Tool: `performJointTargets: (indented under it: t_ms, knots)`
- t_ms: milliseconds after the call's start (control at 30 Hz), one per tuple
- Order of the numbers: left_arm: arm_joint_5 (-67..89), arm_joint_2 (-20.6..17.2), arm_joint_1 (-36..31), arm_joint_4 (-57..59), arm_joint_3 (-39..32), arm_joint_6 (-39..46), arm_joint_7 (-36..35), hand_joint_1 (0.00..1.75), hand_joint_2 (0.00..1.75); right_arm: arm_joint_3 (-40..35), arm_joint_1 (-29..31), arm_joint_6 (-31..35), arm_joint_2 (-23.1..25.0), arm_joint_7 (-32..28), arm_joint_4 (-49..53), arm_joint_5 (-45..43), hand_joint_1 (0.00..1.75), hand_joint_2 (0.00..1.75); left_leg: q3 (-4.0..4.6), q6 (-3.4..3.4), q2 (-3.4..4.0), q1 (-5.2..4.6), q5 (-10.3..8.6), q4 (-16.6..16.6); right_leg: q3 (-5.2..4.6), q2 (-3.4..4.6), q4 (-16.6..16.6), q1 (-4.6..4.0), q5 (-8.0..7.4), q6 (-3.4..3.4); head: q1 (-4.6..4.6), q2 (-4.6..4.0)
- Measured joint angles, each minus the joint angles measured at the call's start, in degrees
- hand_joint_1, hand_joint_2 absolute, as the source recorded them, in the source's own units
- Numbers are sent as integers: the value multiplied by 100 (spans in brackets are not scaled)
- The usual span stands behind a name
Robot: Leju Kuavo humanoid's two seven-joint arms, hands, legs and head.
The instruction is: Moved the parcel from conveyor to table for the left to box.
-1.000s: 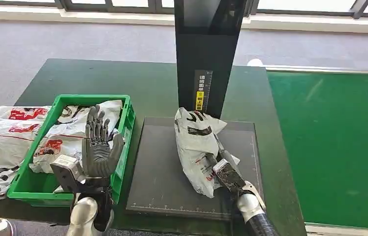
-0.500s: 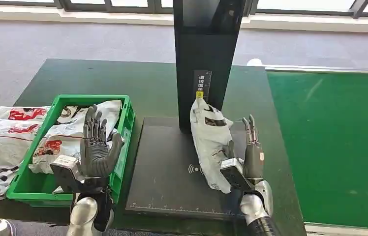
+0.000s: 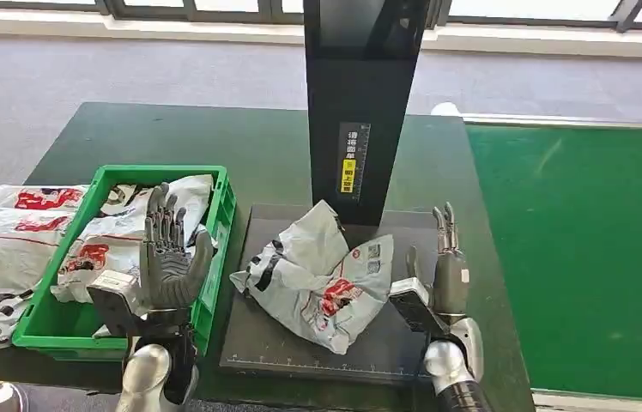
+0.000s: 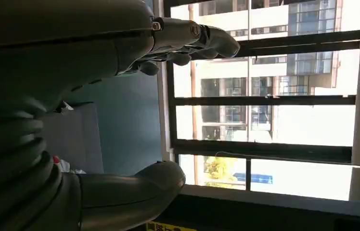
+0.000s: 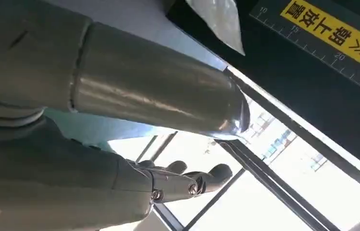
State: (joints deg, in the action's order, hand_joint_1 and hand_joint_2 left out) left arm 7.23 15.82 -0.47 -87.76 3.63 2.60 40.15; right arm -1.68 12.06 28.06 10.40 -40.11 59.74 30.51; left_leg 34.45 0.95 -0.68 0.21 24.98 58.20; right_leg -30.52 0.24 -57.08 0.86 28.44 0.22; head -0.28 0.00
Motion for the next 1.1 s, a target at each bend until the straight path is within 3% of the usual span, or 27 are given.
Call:
performJointTargets:
  t_ms: [233,267,533,800,1100]
  knots:
    - [-15,0,0,0,0,35,0,0,175,83,-23,46,17,0,57,-133,0,0,0,0,0,0,0,0,-1,0,0,0,0,0,0,-2]
    - [-17,0,0,0,2,42,0,0,175,83,-42,125,17,0,114,-217,0,175,0,0,0,0,0,0,-1,0,0,0,0,0,0,0]
    - [851,-7,-132,317,424,564,0,0,175,68,-247,1122,-26,-2,932,-1111,0,175,0,0,0,-5,0,1,-2,0,2,7,-1,2,0,0]
    - [1836,-15,-342,1066,1027,957,0,0,175,87,-349,1209,-44,0,1645,-1143,0,175,-3,0,18,-5,0,1,-8,7,2,7,-4,5,2,-2]
    - [1853,-15,-395,1318,1150,988,0,0,175,92,-406,1211,-44,0,1888,-1141,0,175,-2,-1,23,-5,1,1,-10,11,2,7,-4,5,2,-2]
